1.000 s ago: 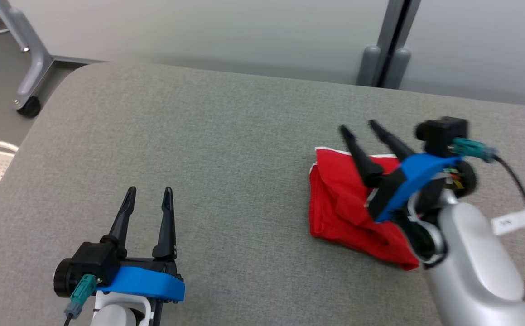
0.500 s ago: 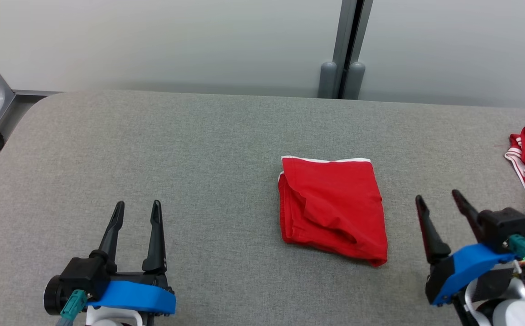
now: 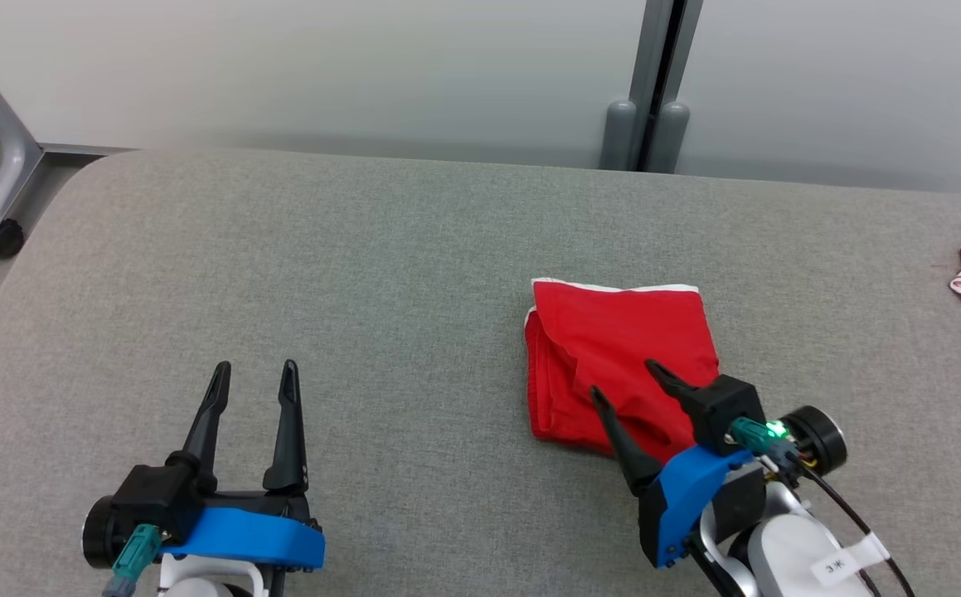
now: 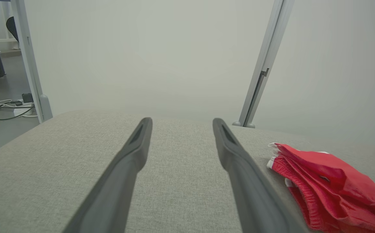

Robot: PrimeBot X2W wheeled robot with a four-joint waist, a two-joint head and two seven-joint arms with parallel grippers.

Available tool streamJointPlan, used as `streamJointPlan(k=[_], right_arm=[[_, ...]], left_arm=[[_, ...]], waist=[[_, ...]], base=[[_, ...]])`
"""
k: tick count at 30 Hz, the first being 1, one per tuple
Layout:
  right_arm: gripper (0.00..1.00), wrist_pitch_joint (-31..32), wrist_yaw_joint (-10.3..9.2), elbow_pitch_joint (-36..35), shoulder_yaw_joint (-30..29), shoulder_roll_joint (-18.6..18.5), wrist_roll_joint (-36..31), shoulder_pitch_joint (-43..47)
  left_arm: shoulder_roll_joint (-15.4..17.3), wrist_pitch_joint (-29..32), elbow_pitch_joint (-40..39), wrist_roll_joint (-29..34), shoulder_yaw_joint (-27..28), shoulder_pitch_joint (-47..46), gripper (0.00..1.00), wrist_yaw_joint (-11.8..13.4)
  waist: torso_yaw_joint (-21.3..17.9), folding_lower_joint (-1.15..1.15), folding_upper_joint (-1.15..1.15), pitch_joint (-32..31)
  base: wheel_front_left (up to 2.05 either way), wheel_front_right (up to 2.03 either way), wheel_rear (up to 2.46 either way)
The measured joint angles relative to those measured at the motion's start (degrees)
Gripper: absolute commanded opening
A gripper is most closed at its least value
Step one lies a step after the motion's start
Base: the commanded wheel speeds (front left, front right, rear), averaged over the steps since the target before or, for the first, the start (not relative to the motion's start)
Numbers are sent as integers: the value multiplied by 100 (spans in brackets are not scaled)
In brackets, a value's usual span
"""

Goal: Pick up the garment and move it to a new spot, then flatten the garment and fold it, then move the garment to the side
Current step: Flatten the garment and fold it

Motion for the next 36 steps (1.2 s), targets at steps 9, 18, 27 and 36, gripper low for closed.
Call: streamJointPlan(k=[9, 18, 27, 36], right_arm=[[100, -146, 0, 1344, 390, 7, 198, -871], [39, -352, 0, 1842, 436, 7, 294, -1097], [0, -459, 0, 1879, 678, 4, 348, -1098], [0, -453, 0, 1930, 1181, 7, 697, -1100]], left_arm=[[0, 0, -13, 1, -102, -161, 100, -2], [1, 0, -25, 1, -90, -190, 100, -3], [1, 0, -31, 2, -70, -190, 100, -3], [0, 0, -8, -1, -108, -204, 100, -3]], waist=[[252, 0, 1, 180], [400, 0, 1, 291], [364, 0, 1, 304], [365, 0, 1, 319]], base=[[0, 0, 0], [0, 0, 0], [0, 0, 0], [0, 0, 0]])
